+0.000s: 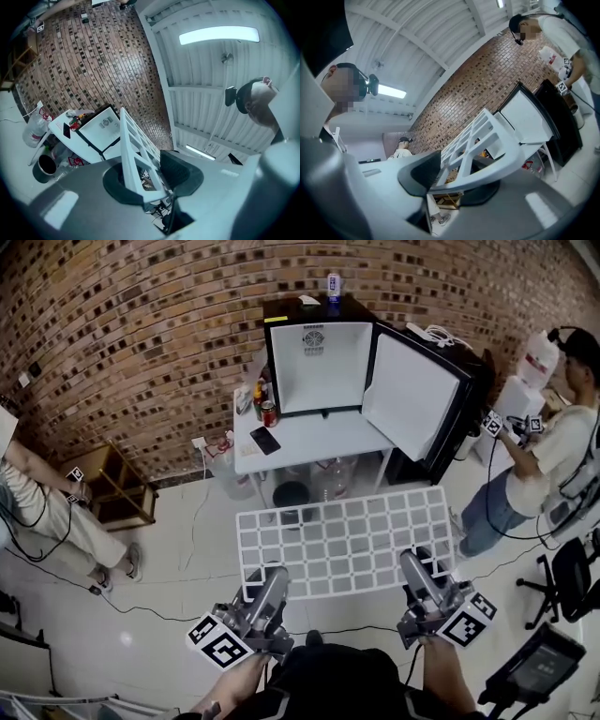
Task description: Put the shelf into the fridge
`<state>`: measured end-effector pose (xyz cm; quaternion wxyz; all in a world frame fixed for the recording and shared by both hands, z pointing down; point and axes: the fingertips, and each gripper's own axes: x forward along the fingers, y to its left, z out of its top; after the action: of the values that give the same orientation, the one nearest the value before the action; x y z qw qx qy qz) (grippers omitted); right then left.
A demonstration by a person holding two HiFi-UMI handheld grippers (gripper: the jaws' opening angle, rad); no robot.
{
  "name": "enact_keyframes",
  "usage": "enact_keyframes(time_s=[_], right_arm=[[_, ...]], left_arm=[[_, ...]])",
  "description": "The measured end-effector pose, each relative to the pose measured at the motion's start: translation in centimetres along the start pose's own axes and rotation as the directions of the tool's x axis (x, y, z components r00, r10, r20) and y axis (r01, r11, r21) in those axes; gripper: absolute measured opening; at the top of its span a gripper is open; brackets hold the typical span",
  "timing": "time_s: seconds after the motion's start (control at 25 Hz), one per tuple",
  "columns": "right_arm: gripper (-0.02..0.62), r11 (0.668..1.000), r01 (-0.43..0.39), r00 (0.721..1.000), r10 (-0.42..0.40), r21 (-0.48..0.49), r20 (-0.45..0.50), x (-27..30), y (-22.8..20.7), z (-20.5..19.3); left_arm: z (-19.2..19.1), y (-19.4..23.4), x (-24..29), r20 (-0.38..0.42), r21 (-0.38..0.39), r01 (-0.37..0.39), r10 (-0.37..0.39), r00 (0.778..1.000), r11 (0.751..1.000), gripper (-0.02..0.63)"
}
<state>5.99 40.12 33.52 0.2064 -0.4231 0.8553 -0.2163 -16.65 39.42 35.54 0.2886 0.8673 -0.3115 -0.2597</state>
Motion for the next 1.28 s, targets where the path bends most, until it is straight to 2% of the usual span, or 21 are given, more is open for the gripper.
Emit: enact_keyframes(time_s=[0.2, 0.56, 1.28], right_arm=[[0.124, 1.000, 0.028, 1.000, -0.029, -0.003, -0.010, 2.3, -0.5, -0.4], [0.126, 1.000, 0.001, 0.999, -0.001, 0.010, -0.039, 6.5, -3.2, -0.1], [0.126, 0.998, -0.047, 0.998, 0.049, 0.041, -0.043, 16.1, -14.2, 5.9]], left_arm=[[1.1, 2.3, 0.9, -0.008, -0.025, 0.011, -0.012, 1.000, 1.000, 0.101], [2.4, 5.4, 3.0, 0.008, -0.024, -0.027, 0.027, 1.000, 0.999, 0.101], [4.9, 11.6, 16.3, 0.015, 0.006, -0.075, 0.074, 0.997, 0.997, 0.101]])
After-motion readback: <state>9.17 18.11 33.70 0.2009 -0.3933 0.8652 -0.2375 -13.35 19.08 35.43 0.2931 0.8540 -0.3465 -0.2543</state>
